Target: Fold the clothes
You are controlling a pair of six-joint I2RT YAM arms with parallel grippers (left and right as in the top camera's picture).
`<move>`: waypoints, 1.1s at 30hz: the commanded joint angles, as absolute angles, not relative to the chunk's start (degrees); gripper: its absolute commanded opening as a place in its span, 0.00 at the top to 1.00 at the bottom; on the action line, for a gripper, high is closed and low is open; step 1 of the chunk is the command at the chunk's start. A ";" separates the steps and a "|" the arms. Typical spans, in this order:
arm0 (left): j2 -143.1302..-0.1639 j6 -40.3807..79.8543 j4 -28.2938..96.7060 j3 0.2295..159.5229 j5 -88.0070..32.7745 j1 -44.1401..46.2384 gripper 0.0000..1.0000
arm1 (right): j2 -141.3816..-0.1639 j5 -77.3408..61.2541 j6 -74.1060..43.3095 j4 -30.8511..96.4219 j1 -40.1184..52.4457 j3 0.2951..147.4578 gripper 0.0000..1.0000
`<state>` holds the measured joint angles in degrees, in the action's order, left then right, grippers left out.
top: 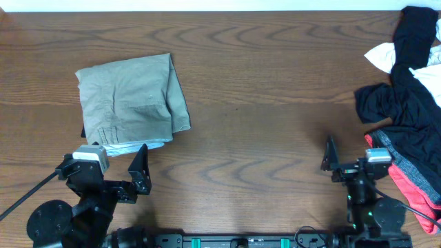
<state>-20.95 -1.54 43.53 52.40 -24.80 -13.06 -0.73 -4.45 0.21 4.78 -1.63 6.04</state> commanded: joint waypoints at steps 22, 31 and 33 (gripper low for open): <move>-20.84 -2.13 43.51 51.96 -24.38 -13.19 0.02 | -0.45 -1.93 1.13 4.08 -1.43 0.32 0.01; -20.84 -2.13 43.51 51.96 -24.38 -13.19 0.02 | -0.45 -1.91 1.13 4.08 -1.43 0.32 0.01; -20.84 -2.11 43.51 51.96 -24.38 -13.19 0.02 | -0.45 -1.91 1.13 4.08 -1.43 0.32 0.01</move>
